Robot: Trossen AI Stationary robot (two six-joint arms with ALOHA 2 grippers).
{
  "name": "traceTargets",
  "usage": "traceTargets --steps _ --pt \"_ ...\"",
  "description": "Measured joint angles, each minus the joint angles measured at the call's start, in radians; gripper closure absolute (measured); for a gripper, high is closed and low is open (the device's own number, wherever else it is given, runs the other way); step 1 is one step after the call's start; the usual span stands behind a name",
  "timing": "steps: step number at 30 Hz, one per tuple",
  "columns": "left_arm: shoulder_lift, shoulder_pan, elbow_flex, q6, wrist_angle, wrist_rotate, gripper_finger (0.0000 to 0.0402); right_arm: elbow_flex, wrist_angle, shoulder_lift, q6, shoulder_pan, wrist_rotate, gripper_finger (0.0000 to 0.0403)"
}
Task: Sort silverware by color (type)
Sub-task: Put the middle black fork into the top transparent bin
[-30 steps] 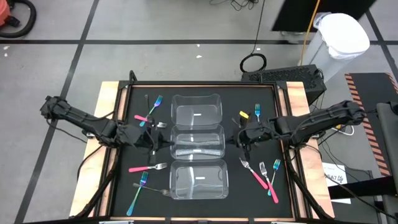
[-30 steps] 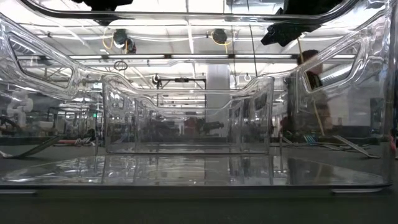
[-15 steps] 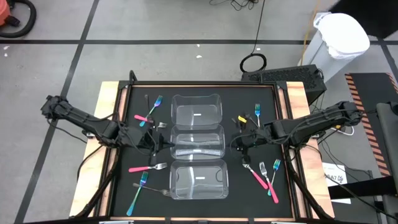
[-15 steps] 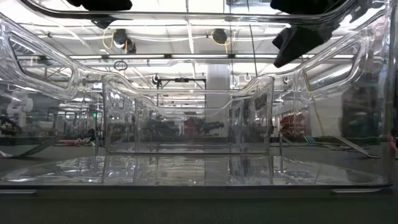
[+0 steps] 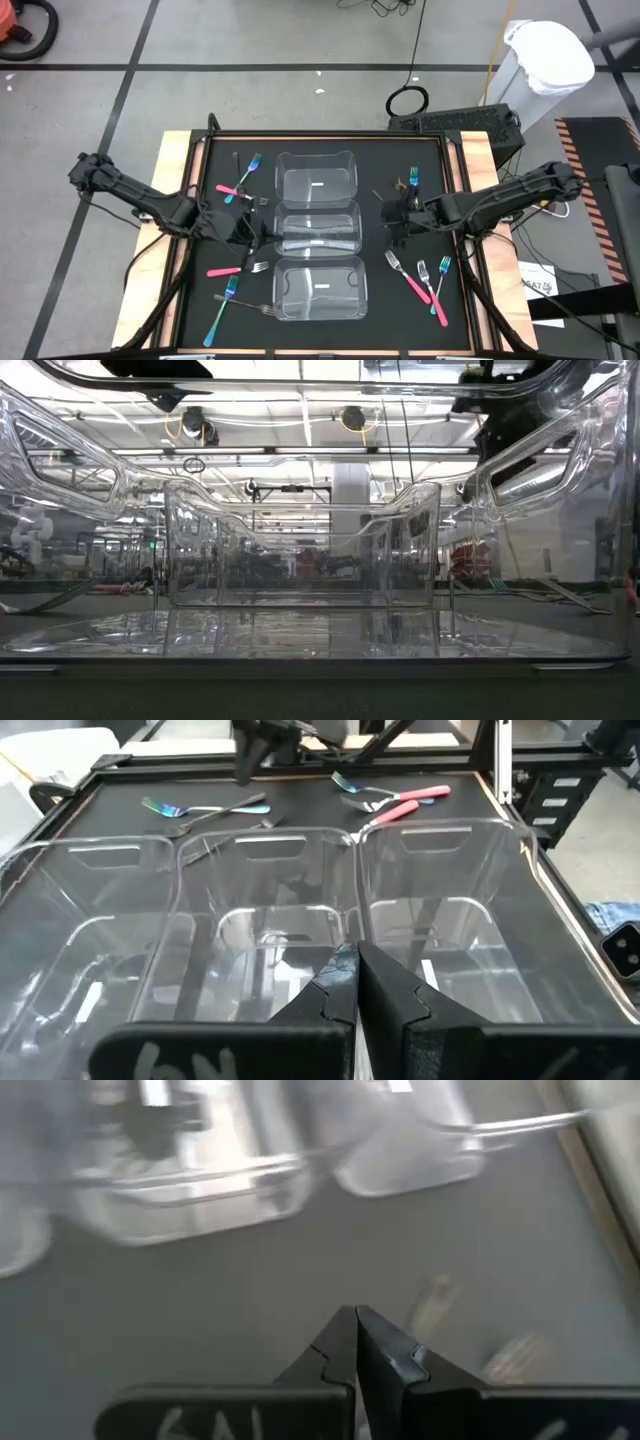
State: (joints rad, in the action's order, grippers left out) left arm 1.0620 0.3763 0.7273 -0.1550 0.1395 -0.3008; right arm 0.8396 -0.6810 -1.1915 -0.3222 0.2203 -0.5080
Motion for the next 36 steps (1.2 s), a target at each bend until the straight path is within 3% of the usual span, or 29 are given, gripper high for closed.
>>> traceTargets --steps 5,18,36 --pt "0.029 0.008 0.0 -0.024 0.0 0.0 0.0389 -0.085 0.042 0.0 0.009 -0.022 -0.087 0.0403" --pt "0.032 0.019 0.0 -0.023 -0.004 0.0 0.0389 -0.205 0.181 0.0 -0.04 -0.178 0.159 0.0395" --pt "0.032 0.018 0.0 -0.015 -0.005 -0.049 0.0389 -0.276 0.202 -0.002 -0.198 -0.241 0.224 0.0254"
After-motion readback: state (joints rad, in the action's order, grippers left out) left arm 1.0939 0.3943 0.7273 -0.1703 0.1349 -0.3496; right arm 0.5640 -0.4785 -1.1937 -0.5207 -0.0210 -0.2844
